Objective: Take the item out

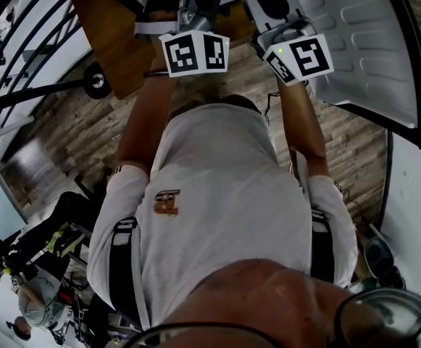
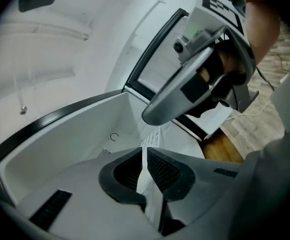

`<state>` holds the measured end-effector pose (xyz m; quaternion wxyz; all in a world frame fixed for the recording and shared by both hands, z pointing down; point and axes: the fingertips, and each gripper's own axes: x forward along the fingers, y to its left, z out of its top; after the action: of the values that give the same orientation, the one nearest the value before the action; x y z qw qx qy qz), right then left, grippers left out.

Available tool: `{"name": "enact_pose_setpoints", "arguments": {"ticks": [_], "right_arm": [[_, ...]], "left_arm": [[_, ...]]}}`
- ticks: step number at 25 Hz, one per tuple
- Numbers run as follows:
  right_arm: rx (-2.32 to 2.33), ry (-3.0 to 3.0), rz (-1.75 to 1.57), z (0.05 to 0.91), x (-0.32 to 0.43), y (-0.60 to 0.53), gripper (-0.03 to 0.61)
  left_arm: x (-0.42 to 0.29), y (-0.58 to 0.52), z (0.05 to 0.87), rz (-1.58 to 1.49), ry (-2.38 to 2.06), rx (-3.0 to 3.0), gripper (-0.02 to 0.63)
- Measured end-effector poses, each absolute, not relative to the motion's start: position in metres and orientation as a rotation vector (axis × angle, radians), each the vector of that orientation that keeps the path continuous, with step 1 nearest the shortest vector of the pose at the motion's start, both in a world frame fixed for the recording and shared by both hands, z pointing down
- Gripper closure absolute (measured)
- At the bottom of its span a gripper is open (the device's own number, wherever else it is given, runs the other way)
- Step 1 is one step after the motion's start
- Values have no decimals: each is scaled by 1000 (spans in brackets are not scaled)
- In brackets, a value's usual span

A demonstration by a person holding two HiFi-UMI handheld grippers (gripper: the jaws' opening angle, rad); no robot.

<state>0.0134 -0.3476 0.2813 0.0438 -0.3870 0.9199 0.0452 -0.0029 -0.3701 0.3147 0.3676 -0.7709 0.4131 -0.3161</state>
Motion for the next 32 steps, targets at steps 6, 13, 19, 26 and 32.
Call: {"name": "enact_pose_setpoints", "arguments": {"ticks": [6,13,19,26,32], "right_arm": [[-1154,2820,141,284,29,-358,546],[-1128,2833,134,295,40,-367,545],[-1117,2837,128,291,49,-367,546],[-1112,2837,113,296,58,-364,546],[-1108,2838,103,298,63,-363,545]], "left_arm": [[8,-386,328,-945,1045,-1920,536],[19,-403,349,-1089,997,-1849,480],[18,-418,363,-1224,966,-1801,446],[16,-429,374,-1309,969,-1781,446],[12,-438,379,-1353,977,-1791,446]]}}
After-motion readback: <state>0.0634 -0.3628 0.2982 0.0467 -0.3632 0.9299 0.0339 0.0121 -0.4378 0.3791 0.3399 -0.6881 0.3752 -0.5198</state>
